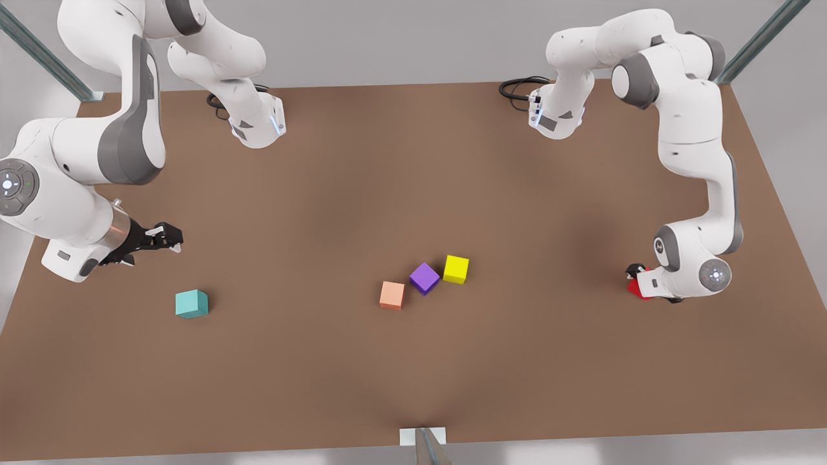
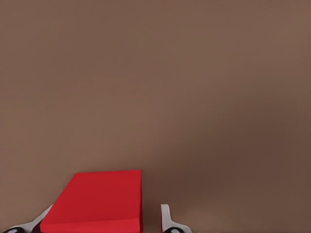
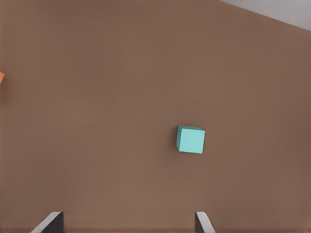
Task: Pick up red wooden cube and pass to hand red wooden cube and place in blue wooden cube
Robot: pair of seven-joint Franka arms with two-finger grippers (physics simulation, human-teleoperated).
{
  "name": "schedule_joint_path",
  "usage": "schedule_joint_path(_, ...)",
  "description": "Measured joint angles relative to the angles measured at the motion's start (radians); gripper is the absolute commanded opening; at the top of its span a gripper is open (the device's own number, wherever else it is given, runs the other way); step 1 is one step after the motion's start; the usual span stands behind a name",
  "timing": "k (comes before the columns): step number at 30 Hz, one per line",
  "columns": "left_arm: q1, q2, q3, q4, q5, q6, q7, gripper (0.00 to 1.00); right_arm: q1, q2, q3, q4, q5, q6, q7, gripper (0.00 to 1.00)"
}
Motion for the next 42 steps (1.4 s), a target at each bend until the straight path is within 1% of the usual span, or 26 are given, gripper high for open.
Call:
schedule_joint_path(9,0.000,0.012,0.000,0.003,-0.001,0.009,-0.022,1.00,0.002,0.017,0.000,0.001,-0.001,0.000,-0.002,1.00)
schedule_joint_path(10,0.000,0.011,0.000,0.003,0.000,0.011,-0.024,0.88,0.005,0.024,0.000,0.000,-0.002,0.000,-0.002,1.00)
schedule_joint_path(11,-0.001,0.011,-0.001,0.004,0.000,0.013,-0.026,0.68,0.007,0.027,-0.001,0.000,-0.003,0.000,-0.002,1.00)
schedule_joint_path(12,-0.001,0.011,-0.001,0.004,0.002,0.014,-0.029,0.64,0.007,0.029,-0.001,-0.001,-0.004,0.000,-0.002,1.00)
schedule_joint_path(17,-0.007,-0.002,-0.006,0.008,0.008,0.014,-0.047,0.64,0.008,0.053,-0.001,-0.004,0.017,-0.001,-0.008,1.00)
schedule_joint_path(21,-0.003,-0.048,-0.050,0.045,-0.051,-0.070,-0.094,0.64,-0.001,0.108,-0.003,-0.002,0.094,-0.023,-0.057,1.00)
schedule_joint_path(22,-0.009,-0.043,-0.070,0.102,-0.084,-0.119,-0.111,0.64,-0.004,0.154,-0.004,-0.002,0.148,-0.044,-0.078,1.00)
schedule_joint_path(24,-0.016,-0.006,-0.158,0.237,-0.179,-0.240,-0.152,0.64,-0.008,0.232,-0.003,-0.002,0.263,-0.085,-0.125,1.00)
schedule_joint_path(25,-0.018,0.016,-0.213,0.279,-0.243,-0.291,-0.170,0.64,-0.009,0.273,-0.002,0.006,0.321,-0.100,-0.155,1.00)
schedule_joint_path(27,-0.020,0.053,-0.307,0.319,-0.419,-0.373,-0.206,0.64,-0.022,0.418,-0.004,0.063,0.467,-0.123,-0.234,1.00)
schedule_joint_path(28,-0.021,0.073,-0.361,0.348,-0.509,-0.404,-0.226,0.64,-0.027,0.463,-0.003,0.076,0.540,-0.132,-0.276,1.00)
schedule_joint_path(31,-0.025,0.177,-0.543,0.449,-0.705,-0.434,-0.296,0.65,-0.029,0.523,-0.001,0.090,0.737,-0.144,-0.420,1.00)
schedule_joint_path(33,-0.027,0.224,-0.620,0.469,-0.812,-0.412,-0.338,0.65,-0.027,0.549,0.000,0.093,0.842,-0.122,-0.548,1.00)
schedule_joint_path(36,-0.052,0.255,-0.677,0.474,-0.912,-0.361,-0.393,0.65,-0.022,0.561,0.004,0.096,0.971,-0.049,-0.757,1.00)
schedule_joint_path(38,-0.086,0.267,-0.684,0.474,-0.952,-0.302,-0.425,0.65,-0.008,0.565,0.011,0.090,1.046,-0.001,-0.893,1.00)
schedule_joint_path(42,-0.150,0.287,-0.685,0.475,-0.986,-0.117,-0.486,0.65,0.012,0.573,0.057,0.059,1.172,0.044,-1.140,1.00)
